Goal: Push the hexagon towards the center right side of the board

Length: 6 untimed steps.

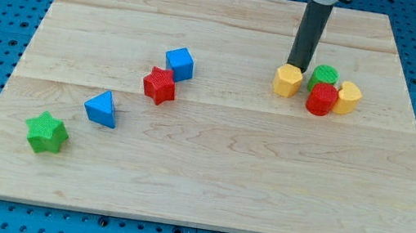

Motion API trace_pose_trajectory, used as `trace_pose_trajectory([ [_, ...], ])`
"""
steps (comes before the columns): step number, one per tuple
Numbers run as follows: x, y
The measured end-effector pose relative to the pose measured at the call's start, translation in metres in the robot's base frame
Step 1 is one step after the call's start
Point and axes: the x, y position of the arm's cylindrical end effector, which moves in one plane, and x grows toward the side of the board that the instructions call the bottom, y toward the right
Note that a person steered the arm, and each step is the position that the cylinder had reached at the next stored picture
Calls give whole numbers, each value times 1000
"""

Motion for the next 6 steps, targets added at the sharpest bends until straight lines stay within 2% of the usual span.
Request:
trace_pose_trajectory([
  [1,-3,-65],
  [2,18,-56],
  [3,18,-7],
  [4,27,0],
  [6,4,-204],
])
